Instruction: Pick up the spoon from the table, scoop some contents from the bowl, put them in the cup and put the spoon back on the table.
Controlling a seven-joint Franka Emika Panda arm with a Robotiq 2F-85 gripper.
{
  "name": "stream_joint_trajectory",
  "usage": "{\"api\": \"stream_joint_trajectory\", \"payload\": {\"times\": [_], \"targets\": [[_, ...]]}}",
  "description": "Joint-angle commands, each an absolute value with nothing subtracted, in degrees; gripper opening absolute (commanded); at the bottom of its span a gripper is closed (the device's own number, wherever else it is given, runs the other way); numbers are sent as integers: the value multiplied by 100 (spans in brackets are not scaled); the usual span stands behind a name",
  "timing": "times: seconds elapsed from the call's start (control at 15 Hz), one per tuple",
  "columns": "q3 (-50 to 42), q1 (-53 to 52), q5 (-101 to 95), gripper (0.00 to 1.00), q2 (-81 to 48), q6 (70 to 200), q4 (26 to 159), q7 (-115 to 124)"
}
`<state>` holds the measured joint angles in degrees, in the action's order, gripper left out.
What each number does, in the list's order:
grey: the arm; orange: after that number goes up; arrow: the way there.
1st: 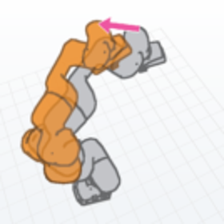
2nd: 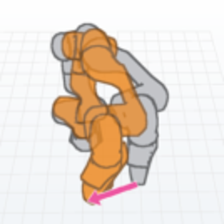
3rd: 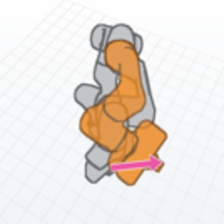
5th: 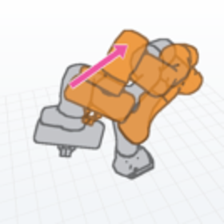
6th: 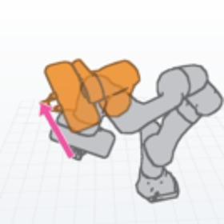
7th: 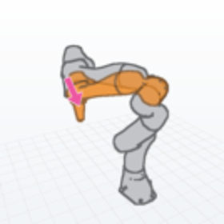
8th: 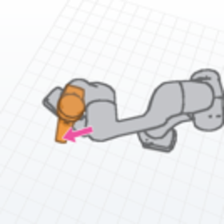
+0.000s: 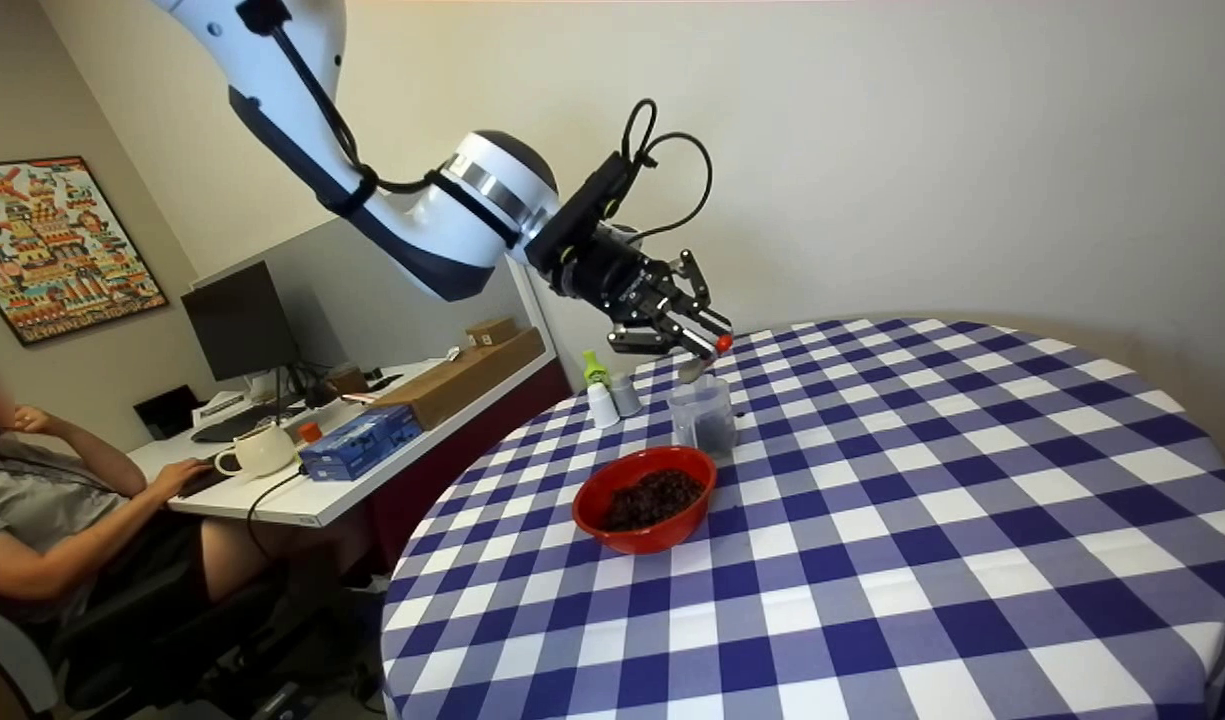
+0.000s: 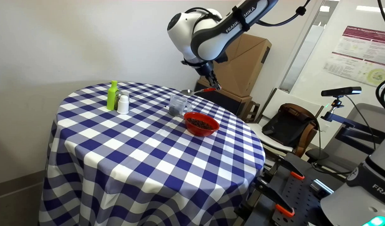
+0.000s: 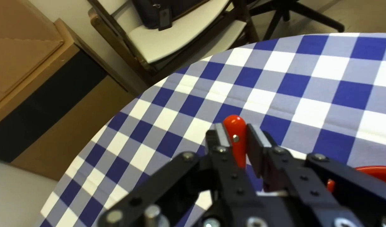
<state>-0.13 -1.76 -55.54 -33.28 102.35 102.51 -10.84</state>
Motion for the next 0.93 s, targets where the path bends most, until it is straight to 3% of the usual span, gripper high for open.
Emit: {"api": "stream_joint_trajectory", "payload": {"times": [0.0, 0.4, 0.87], "targets": [[32, 154, -4625, 5, -3145, 9786, 9807, -1439], [-252, 655, -3305, 5, -3100, 9660, 9500, -1159], [-359, 1084, -1679, 5, -3242, 9691, 10292, -1277]]}}
